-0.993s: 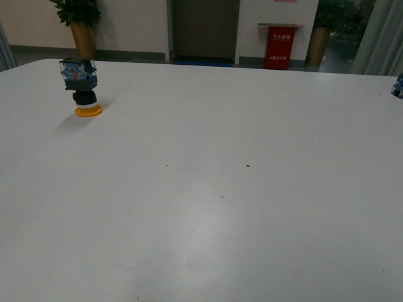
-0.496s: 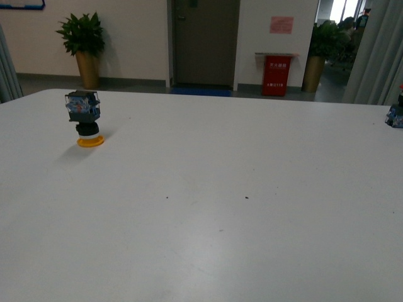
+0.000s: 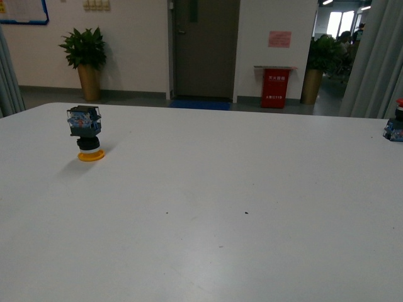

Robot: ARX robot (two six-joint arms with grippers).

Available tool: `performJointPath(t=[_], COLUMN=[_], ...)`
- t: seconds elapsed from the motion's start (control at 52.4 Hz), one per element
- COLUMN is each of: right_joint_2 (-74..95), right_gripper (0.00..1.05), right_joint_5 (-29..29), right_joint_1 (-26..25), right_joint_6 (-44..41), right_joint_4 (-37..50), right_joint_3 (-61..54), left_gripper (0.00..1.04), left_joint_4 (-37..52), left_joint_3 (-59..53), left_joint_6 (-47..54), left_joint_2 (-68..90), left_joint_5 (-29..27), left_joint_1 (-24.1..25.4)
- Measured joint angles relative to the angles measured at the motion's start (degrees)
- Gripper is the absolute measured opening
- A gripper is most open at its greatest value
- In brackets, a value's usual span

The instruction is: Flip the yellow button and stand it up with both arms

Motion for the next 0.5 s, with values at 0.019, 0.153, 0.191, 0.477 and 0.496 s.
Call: performJointPath(t=[0.019,0.153,0.191,0.477,0.496], right_joint_2=[0.0,0.0,0.0,0.0,0.0], right_gripper=[0.97,0.97,0.97,0.97,0.97], right_joint_5=[0.0,0.0,0.0,0.0,0.0], right_joint_1=[0.0,0.0,0.0,0.0,0.0], right_joint_6=[0.0,0.0,0.0,0.0,0.0], right_joint_4=[0.0,0.0,0.0,0.0,0.0], right_joint_3=[0.0,0.0,0.0,0.0,0.0], left_gripper=[0.98,0.98,0.98,0.98,0.98], left_joint_4=[0.0,1.7,3.2,14.1,14.2], left_joint_3=[0.0,0.2,0.2,7.5,8.2], left_joint_6=[0.0,-1.4,-0.9,1.4,1.7], left_joint_2=[0.0,3.8,5.1,21.1,22.1], left_joint_5=[0.0,-14.6,-16.2,-9.9,-9.4], left_joint_1=[0.0,-7.3,-9.0,-6.6,-6.2])
